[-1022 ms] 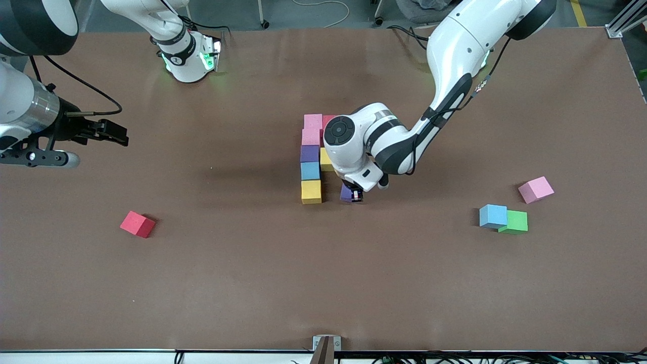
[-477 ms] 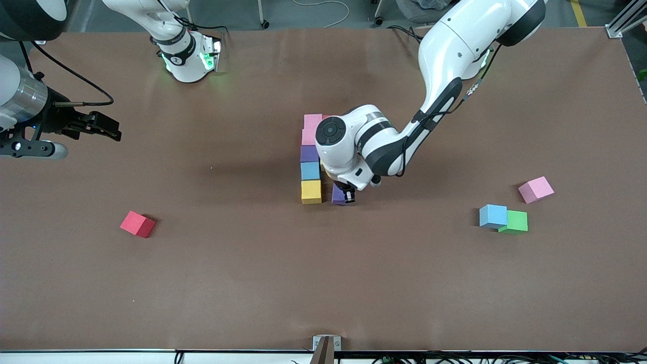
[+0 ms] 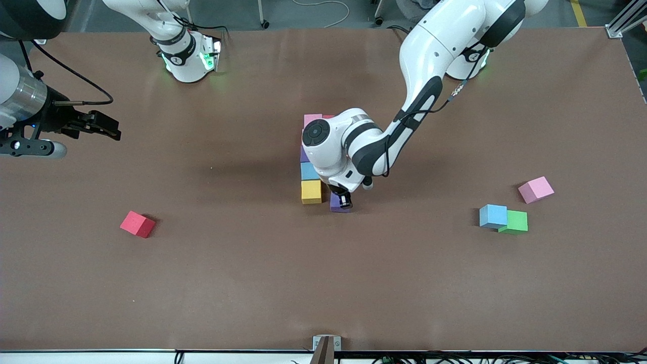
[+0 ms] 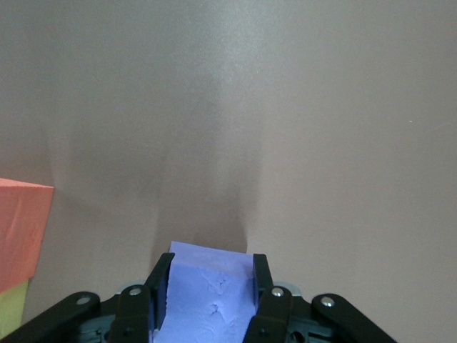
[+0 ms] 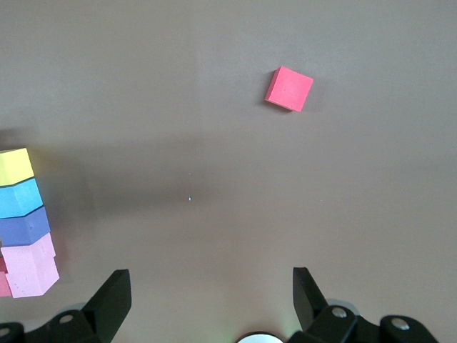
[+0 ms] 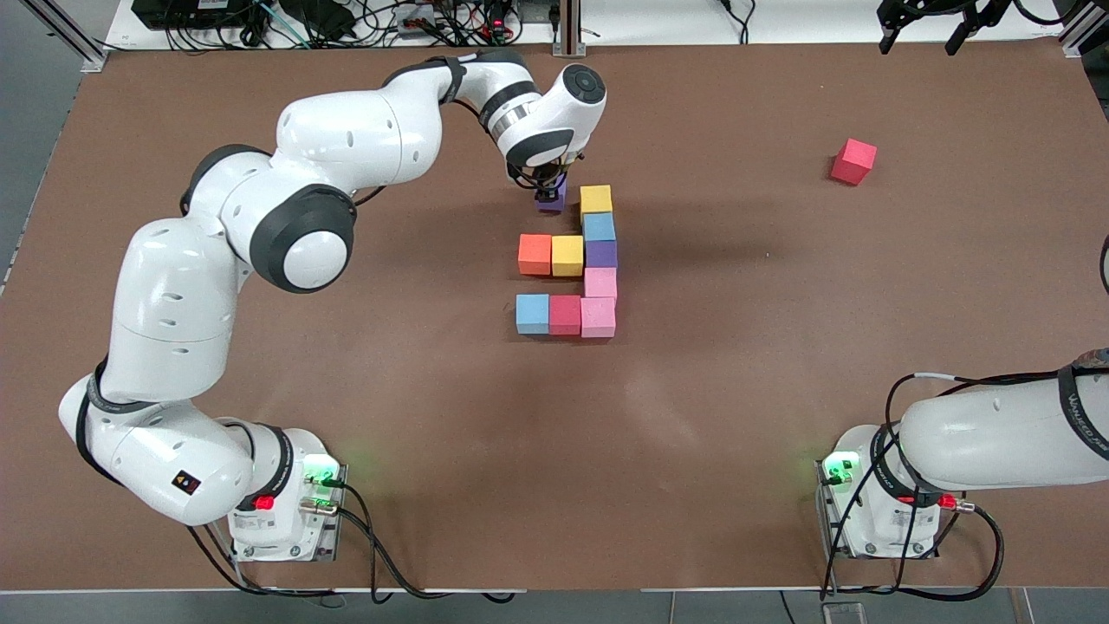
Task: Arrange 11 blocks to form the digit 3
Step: 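Lower the purple block beside the yellow block with the left gripper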
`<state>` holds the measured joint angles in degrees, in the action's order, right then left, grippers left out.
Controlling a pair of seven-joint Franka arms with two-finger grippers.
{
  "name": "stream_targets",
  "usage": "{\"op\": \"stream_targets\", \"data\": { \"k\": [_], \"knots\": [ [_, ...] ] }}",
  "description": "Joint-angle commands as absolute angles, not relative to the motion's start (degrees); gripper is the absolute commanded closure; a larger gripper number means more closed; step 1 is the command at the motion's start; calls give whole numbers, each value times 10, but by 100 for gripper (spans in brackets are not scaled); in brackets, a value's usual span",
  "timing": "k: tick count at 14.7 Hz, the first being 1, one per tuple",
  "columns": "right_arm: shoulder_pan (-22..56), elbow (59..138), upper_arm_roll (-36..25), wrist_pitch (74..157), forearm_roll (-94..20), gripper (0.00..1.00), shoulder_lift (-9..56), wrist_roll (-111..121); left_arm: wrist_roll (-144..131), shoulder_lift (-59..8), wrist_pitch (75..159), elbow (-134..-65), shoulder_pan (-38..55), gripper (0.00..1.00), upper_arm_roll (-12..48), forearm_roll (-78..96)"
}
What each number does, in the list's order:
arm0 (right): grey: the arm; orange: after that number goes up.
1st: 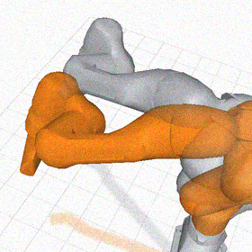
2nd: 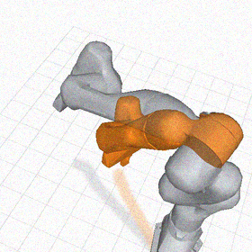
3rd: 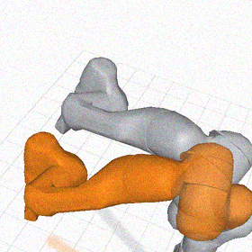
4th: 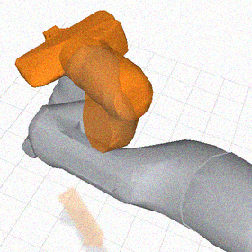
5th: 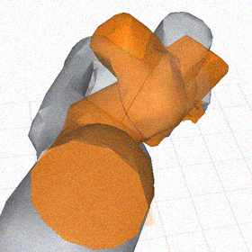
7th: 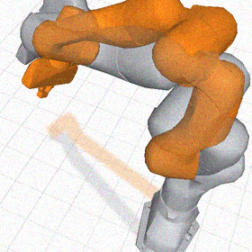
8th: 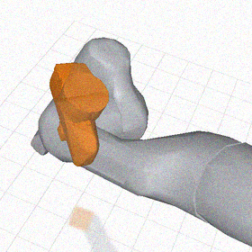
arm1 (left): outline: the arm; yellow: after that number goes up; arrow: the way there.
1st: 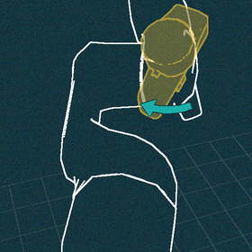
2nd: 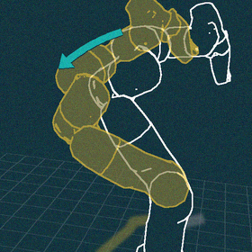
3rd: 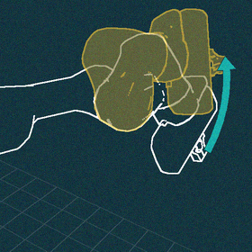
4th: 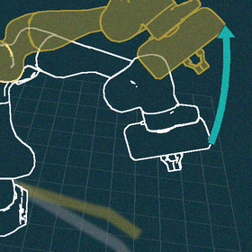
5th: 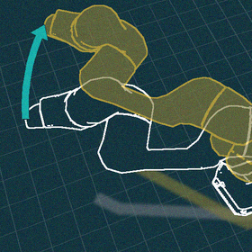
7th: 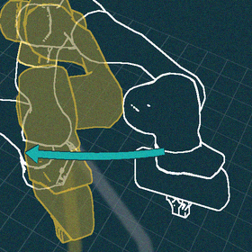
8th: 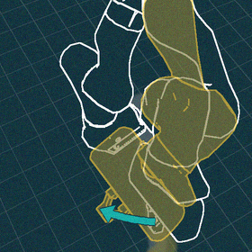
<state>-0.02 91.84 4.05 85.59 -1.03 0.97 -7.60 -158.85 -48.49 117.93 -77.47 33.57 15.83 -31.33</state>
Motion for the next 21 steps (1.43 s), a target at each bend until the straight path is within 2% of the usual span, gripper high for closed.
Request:
{"op": "stream_targets", "data": {
  "k": [1,4,13,18,21],
  "knots": [
    [-18,942,58,861,0,0,-12,-84,-1699,-497,1175,-745,360,74,154,-311],
    [-28,942,75,862,0,0,-13,-84,-1710,-499,1175,-747,364,75,153,-291],
    [-27,924,75,857,1,0,-11,-78,-1751,-496,1161,-754,370,74,152,-266],
    [-28,877,72,843,1,0,-6,-78,-1752,-497,1140,-756,374,74,152,-266],
    [-32,833,72,795,3,0,11,-79,-1752,-499,1142,-755,381,74,152,-265]
  ]
}}
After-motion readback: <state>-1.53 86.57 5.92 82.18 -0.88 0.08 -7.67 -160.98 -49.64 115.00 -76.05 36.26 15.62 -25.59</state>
